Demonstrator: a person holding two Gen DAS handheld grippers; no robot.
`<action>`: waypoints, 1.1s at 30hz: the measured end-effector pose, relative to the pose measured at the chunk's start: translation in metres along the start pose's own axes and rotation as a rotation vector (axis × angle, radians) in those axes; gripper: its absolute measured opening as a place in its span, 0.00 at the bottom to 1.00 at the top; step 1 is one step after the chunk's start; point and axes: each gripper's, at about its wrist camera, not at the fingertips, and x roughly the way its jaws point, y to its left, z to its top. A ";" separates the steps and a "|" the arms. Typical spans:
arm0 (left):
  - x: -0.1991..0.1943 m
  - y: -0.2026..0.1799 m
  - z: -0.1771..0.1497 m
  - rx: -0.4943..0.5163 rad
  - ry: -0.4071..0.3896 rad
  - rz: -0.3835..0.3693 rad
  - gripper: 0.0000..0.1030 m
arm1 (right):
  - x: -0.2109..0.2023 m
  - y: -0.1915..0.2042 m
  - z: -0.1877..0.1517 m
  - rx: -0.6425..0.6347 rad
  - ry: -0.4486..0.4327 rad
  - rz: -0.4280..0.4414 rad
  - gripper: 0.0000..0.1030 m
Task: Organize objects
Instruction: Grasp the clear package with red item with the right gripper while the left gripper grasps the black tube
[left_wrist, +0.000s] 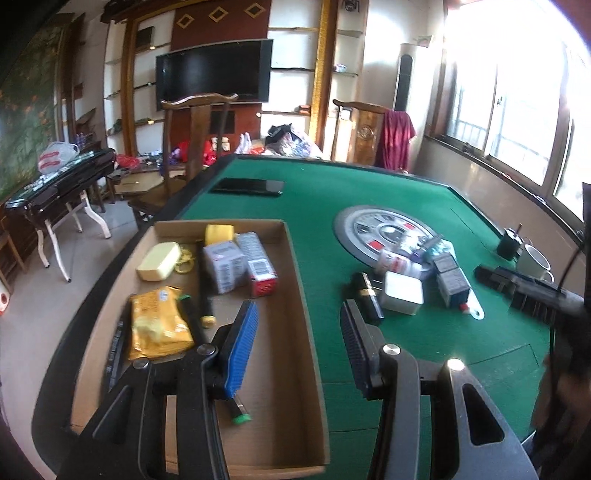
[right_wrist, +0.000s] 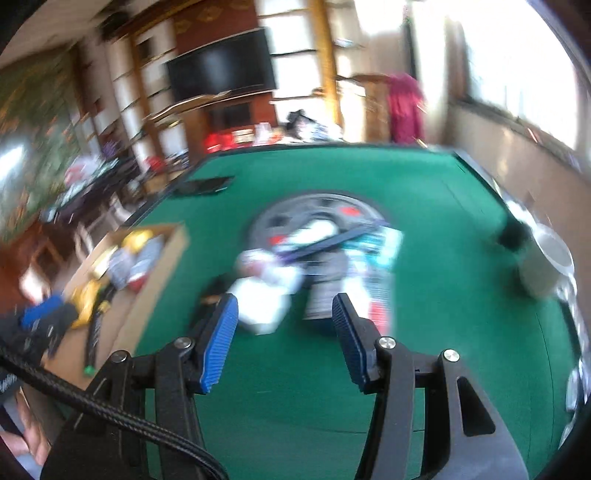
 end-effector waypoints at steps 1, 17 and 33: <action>0.002 -0.004 0.000 0.004 0.008 -0.010 0.40 | 0.002 -0.017 0.003 0.038 0.012 -0.007 0.50; 0.030 -0.054 0.001 0.074 0.117 -0.090 0.40 | 0.079 -0.084 0.013 0.210 0.233 0.008 0.30; 0.090 -0.065 0.029 0.004 0.284 -0.109 0.40 | 0.070 -0.099 -0.001 0.137 0.164 -0.046 0.23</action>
